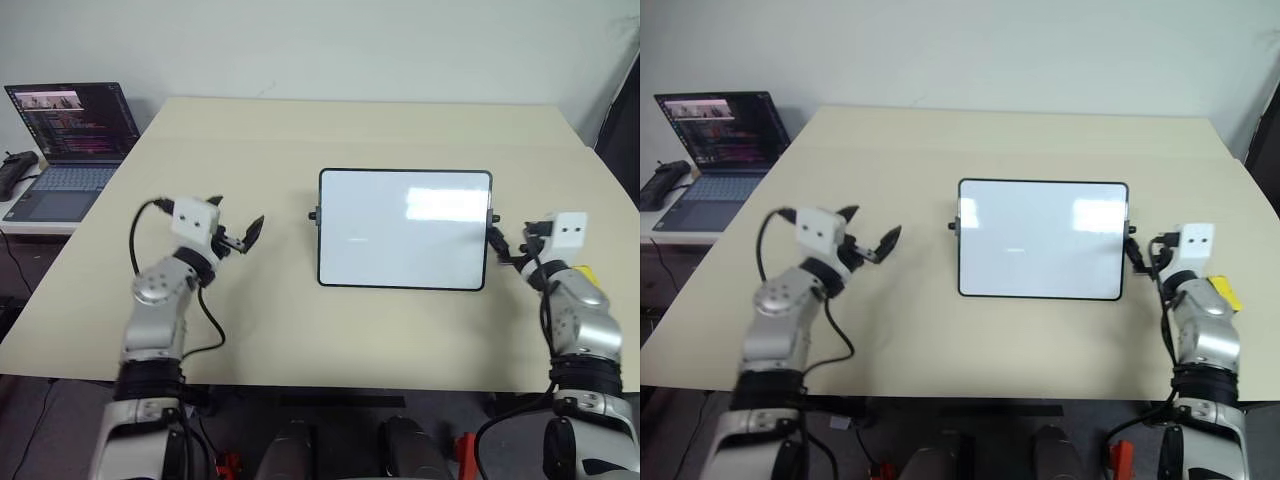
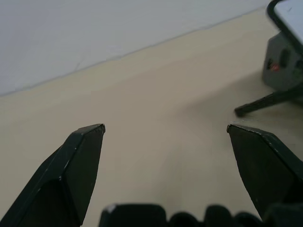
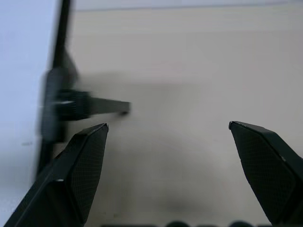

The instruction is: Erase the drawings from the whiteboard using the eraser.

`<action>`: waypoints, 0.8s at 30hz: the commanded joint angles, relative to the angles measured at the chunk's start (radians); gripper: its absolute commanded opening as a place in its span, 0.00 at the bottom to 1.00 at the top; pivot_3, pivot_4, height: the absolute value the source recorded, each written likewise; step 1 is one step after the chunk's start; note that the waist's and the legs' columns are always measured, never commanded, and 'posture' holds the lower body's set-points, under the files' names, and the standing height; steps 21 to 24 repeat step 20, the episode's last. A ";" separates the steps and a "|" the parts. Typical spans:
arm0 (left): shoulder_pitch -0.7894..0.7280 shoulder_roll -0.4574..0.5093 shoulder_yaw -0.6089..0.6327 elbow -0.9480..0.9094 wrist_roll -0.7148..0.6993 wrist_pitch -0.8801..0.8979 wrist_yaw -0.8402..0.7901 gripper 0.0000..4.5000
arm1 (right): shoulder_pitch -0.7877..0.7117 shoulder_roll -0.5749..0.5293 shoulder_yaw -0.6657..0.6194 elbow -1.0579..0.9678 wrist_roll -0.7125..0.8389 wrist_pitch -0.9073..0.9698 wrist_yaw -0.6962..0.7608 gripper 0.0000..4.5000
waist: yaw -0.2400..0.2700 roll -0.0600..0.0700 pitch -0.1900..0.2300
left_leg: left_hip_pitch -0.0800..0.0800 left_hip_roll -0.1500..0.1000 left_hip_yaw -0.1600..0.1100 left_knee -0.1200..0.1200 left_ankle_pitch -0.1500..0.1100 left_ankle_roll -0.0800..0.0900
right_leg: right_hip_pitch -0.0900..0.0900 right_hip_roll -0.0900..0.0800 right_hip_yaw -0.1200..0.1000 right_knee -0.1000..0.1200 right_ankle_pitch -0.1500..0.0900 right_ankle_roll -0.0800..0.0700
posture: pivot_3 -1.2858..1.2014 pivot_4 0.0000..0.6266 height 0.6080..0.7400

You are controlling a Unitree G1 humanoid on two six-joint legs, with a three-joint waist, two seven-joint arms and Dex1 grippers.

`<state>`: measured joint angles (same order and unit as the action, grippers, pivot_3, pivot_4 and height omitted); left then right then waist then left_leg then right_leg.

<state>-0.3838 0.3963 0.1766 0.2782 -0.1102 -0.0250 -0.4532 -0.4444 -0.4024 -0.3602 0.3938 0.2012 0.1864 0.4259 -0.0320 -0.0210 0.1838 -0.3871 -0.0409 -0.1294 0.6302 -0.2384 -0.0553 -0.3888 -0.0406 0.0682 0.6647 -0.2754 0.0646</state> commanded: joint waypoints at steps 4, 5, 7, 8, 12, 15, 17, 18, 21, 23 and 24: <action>0.022 -0.083 0.012 0.065 -0.023 -0.098 0.067 1.00 | 0.018 0.028 0.009 0.095 -0.020 -0.196 -0.063 0.99 | -0.001 0.000 0.000 | 0.001 0.000 0.000 0.000 0.000 0.000 | 0.000 0.001 0.000 0.001 0.000 0.000 | 0.52 0.24 1.00; 0.024 -0.089 0.011 0.073 -0.022 -0.098 0.069 1.00 | 0.026 0.036 0.006 0.095 -0.016 -0.208 -0.075 0.99 | -0.001 0.000 0.000 | 0.001 0.000 0.000 0.000 0.000 0.000 | 0.000 0.001 0.000 0.001 0.000 0.000 | 0.52 0.24 1.00; 0.019 -0.088 0.016 0.091 -0.024 -0.101 0.065 1.00 | 0.035 0.056 0.007 0.088 -0.013 -0.228 -0.103 0.99 | -0.001 0.000 0.000 | 0.001 0.000 0.001 0.000 0.000 0.000 | 0.000 0.001 0.000 0.001 0.000 0.000 | 0.52 0.24 1.00; 0.017 -0.089 0.015 0.098 -0.024 -0.102 0.065 1.00 | 0.038 0.062 0.009 0.092 -0.018 -0.243 -0.120 0.99 | -0.003 0.000 0.000 | 0.001 0.000 0.001 0.000 0.000 0.000 | 0.000 0.001 0.000 0.001 0.000 0.000 | 0.52 0.24 1.00; 0.013 -0.097 0.013 0.118 -0.019 -0.110 0.079 1.00 | 0.043 0.085 0.022 0.110 -0.031 -0.284 -0.164 0.99 | -0.008 0.000 0.000 | 0.002 0.000 0.001 0.000 0.000 0.000 | 0.000 0.001 0.001 0.002 0.000 0.000 | 0.52 0.24 1.00; 0.033 -0.105 0.005 0.119 -0.009 -0.101 0.097 1.00 | 0.066 0.107 0.049 0.128 -0.039 -0.303 -0.176 0.99 | -0.008 0.000 0.000 | 0.003 0.000 0.001 0.000 0.000 0.000 | 0.001 0.001 0.001 0.002 0.000 0.000 | 0.52 0.24 1.00; 0.030 -0.102 0.003 0.128 -0.010 -0.104 0.092 1.00 | 0.073 0.122 0.046 0.145 -0.031 -0.319 -0.186 0.99 | -0.009 0.000 0.000 | 0.003 0.000 0.001 0.000 0.000 0.000 | 0.002 0.002 0.001 0.002 0.000 0.000 | 0.52 0.24 1.00; 0.021 -0.101 0.004 0.144 -0.009 -0.106 0.095 1.00 | 0.078 0.126 0.051 0.159 -0.035 -0.331 -0.189 0.99 | -0.009 0.000 -0.001 | 0.003 0.000 0.001 0.000 0.000 0.000 | 0.002 0.002 0.001 0.002 0.000 0.000 | 0.52 0.24 1.00; 0.007 -0.096 0.008 0.170 -0.010 -0.110 0.096 1.00 | 0.096 0.135 0.069 0.168 -0.047 -0.346 -0.188 0.99 | -0.009 -0.001 -0.002 | 0.005 0.000 0.001 0.000 0.000 0.000 | 0.003 0.002 0.001 0.001 0.000 0.000 | 0.52 0.24 1.00; 0.007 -0.096 0.008 0.170 -0.010 -0.110 0.096 1.00 | 0.096 0.135 0.069 0.168 -0.047 -0.346 -0.188 0.99 | -0.009 -0.001 -0.002 | 0.005 0.000 0.001 0.000 0.000 0.000 | 0.003 0.002 0.001 0.001 0.000 0.000 | 0.52 0.24 1.00; 0.007 -0.096 0.008 0.170 -0.010 -0.110 0.096 1.00 | 0.096 0.135 0.069 0.168 -0.047 -0.346 -0.188 0.99 | -0.009 -0.001 -0.002 | 0.005 0.000 0.001 0.000 0.000 0.000 | 0.003 0.002 0.001 0.001 0.000 0.000 | 0.52 0.24 1.00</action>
